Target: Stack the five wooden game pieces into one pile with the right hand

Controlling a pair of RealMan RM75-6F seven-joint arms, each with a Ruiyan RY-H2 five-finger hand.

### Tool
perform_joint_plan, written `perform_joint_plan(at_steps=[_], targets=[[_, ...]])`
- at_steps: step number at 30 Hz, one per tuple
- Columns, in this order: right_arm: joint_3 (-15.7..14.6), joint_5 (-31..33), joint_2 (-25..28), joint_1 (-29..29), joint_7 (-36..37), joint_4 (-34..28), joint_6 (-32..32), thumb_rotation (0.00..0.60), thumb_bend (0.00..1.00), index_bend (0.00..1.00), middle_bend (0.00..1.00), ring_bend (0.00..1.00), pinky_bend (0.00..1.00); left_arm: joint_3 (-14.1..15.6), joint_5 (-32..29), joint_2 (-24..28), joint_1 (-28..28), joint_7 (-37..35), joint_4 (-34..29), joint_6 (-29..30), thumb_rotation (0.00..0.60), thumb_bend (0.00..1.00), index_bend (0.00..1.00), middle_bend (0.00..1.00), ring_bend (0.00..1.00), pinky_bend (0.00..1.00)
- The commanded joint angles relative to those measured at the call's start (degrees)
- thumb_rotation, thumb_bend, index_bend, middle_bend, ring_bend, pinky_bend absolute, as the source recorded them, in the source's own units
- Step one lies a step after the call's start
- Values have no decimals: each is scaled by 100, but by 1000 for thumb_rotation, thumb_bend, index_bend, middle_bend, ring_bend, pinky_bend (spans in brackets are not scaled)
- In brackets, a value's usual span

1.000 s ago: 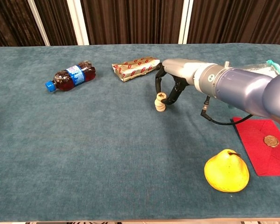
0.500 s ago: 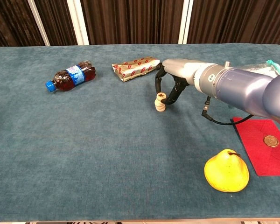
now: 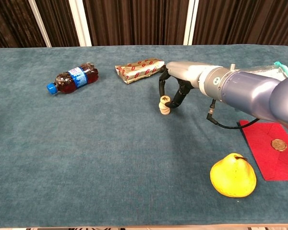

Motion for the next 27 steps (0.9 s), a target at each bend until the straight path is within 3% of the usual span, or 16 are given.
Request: perform_joint_plan(at_steps=[1,19,27], targets=[[4,-5,2,10,0,-5,12,600,398,447,0,0,0,-2,0,0,-1,-4,0,-1,600,610,105,0,0,0],[-15,-64,287,-70,-1,-415,229,600,397,434,0,0,0,-8,-13,7,4,-22,4,1,600,611,105,0,0,0],[-217,-725,1223,-633,8,-1792,1127,600,398,379,0,0,0,2,7,-5,5,3,5,17,600,610,105,0,0,0]])
